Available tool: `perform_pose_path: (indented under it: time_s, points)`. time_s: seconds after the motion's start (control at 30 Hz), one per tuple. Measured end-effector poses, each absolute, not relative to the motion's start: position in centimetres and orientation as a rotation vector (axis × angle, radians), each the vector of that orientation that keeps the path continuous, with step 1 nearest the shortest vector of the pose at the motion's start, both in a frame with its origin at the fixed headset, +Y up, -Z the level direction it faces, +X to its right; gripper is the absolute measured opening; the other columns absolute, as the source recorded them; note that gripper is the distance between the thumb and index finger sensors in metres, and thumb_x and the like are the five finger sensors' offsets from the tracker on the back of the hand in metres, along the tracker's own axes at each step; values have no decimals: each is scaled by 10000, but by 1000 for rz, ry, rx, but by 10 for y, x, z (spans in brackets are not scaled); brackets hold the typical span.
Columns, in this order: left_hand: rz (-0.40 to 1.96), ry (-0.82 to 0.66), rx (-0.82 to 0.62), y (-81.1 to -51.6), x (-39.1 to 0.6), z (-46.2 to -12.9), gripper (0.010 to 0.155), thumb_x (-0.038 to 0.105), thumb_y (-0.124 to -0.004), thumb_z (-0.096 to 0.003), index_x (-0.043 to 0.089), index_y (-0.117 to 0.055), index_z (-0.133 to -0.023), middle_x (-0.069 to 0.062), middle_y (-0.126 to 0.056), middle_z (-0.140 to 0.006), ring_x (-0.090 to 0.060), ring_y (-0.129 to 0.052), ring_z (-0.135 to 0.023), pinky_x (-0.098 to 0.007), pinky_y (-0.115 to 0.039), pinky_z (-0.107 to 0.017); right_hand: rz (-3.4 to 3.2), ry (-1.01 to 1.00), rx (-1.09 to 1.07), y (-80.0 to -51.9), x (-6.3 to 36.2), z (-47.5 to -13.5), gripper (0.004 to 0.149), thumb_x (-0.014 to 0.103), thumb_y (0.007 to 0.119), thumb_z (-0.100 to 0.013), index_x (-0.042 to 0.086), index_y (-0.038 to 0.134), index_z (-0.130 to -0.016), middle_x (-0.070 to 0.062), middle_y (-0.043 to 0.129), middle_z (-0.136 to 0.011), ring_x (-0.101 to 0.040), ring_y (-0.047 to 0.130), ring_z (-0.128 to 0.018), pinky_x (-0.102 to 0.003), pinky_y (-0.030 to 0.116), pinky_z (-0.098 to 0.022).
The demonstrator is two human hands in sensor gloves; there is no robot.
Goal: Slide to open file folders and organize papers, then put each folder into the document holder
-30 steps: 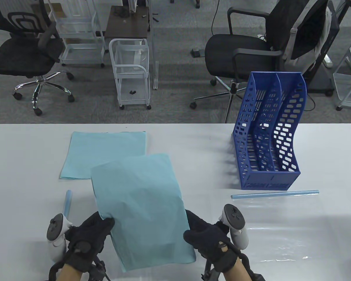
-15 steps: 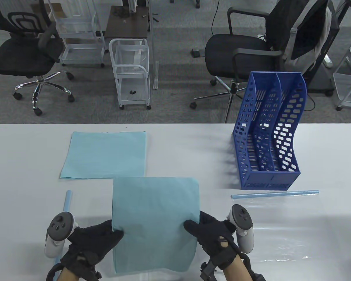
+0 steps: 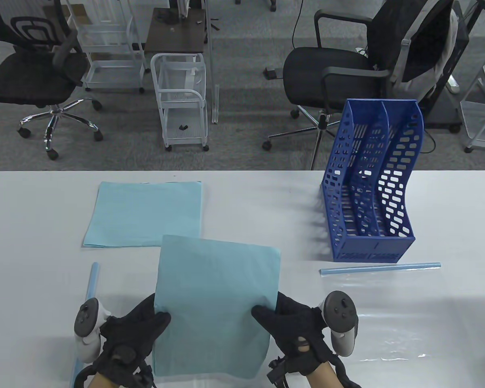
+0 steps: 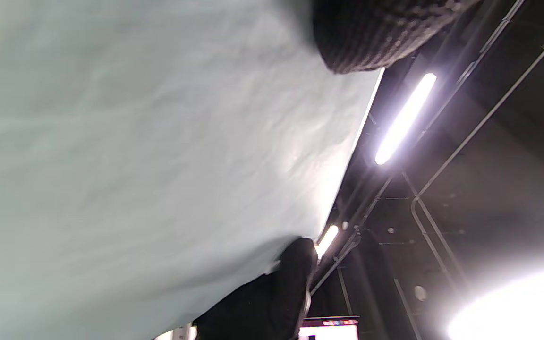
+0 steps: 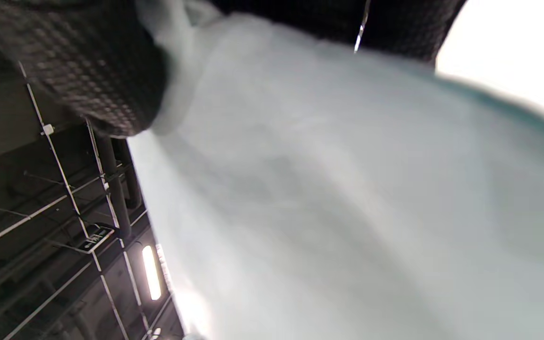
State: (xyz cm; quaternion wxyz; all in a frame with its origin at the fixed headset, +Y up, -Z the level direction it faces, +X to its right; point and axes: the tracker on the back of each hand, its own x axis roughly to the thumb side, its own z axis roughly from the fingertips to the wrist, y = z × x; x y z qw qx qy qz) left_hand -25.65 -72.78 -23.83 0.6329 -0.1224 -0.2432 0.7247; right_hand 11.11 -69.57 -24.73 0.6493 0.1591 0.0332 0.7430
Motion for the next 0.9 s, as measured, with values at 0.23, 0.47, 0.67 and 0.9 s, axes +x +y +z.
perform_pose_path:
  time_s: [0.23,0.47,0.67,0.9]
  points:
    - [1622,-668,-199,-717,-255,-234,460,351,-826,-495,400,-849,-951,18,-1007,-856,-252,-1071,-690,-520,-810,-611,1849,29,363,-683,118,-241,578,680,876,-329,323,918,-781,15,746,-1038,-415,713,-968,-653,664,-656]
    - [1605,-635,-72,-711,-257,-228,454,340,-825,-496,406,-858,-944,48,-970,-928,-257,-1026,-786,-547,-765,-664,1627,147,492,-686,111,-245,443,472,899,-398,289,892,-801,3,996,-799,-264,1060,-625,-519,857,-557]
    - [1530,-488,-83,-711,-257,-224,469,344,-828,-492,351,-844,-961,26,-953,-949,-272,-1013,-810,-536,-774,-663,1850,-111,313,-680,115,-236,415,467,895,-380,306,921,-762,52,1072,-661,-197,1113,-508,-464,921,-485]
    - [1699,-530,-269,-726,-256,-234,568,383,-845,-494,333,-718,-1045,5,-924,-978,-277,-1005,-832,-537,-770,-676,1834,-57,356,-684,113,-240,395,437,904,-377,308,937,-748,28,1059,-703,-242,1100,-557,-507,909,-497]
